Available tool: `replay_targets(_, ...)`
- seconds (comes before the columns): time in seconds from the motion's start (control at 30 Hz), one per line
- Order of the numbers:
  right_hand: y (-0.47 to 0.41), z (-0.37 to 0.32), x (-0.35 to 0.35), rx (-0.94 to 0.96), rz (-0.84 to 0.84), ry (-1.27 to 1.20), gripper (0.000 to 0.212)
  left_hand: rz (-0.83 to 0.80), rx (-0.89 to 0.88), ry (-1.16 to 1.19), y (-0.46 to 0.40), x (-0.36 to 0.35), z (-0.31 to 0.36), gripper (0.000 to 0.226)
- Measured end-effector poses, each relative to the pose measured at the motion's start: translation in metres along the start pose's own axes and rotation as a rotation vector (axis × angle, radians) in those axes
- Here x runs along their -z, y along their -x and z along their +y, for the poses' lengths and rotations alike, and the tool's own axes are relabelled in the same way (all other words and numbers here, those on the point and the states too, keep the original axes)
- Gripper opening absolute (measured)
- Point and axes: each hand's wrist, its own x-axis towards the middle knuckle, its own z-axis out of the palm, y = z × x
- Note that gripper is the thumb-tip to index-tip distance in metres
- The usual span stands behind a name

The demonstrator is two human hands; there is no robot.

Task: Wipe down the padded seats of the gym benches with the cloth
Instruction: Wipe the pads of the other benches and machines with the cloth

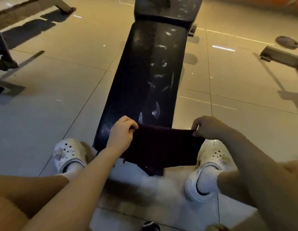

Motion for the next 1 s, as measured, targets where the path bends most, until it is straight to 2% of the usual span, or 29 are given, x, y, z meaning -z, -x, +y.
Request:
replay_targets(0.1,-0.030,-0.004,-0.016,-0.019,0.329,-0.036,0.028,0.024,-0.028,-0.042,-0.038,-0.009,-0.006,0.012)
replay_targets(0.17,-0.046,-0.026,-0.044,0.134,0.605,0.010,0.036,0.026,-0.069,-0.124,-0.050,-0.017,-0.016,0.017)
replay_targets(0.2,-0.051,-0.043,-0.060,0.268,0.649,0.018,0.038,0.047,-0.073,-0.165,-0.051,-0.021,-0.024,0.021)
replay_targets(0.27,-0.063,-0.076,-0.098,0.546,0.609,0.089,0.043,0.133,-0.011,-0.221,-0.041,-0.027,-0.045,0.027)
replay_targets(0.33,-0.073,-0.097,-0.130,0.622,0.533,0.134,0.051,0.191,0.093,-0.266,-0.026,-0.029,-0.066,0.036)
replay_targets(0.4,-0.084,-0.102,-0.151,0.587,0.534,0.147,0.059,0.150,0.138,-0.319,-0.017,-0.032,-0.080,0.046)
replay_targets(0.5,-0.088,-0.100,-0.162,0.513,0.586,0.125,0.064,0.083,0.092,-0.378,-0.018,-0.041,-0.093,0.052)
replay_targets(0.63,-0.068,-0.104,-0.190,0.397,0.604,0.095,0.066,0.103,0.085,-0.430,-0.016,-0.054,-0.100,0.052)
replay_targets(0.77,-0.049,-0.103,-0.210,0.365,0.618,0.111,0.063,0.132,0.057,-0.443,-0.016,-0.054,-0.101,0.052)
replay_targets(0.87,-0.062,-0.108,-0.193,0.341,0.637,0.088,0.063,0.169,0.051,-0.443,-0.016,-0.056,-0.103,0.051)
replay_targets(1.0,-0.122,-0.109,-0.130,0.217,0.725,0.071,0.069,0.175,0.071,-0.435,-0.018,-0.058,-0.102,0.052)
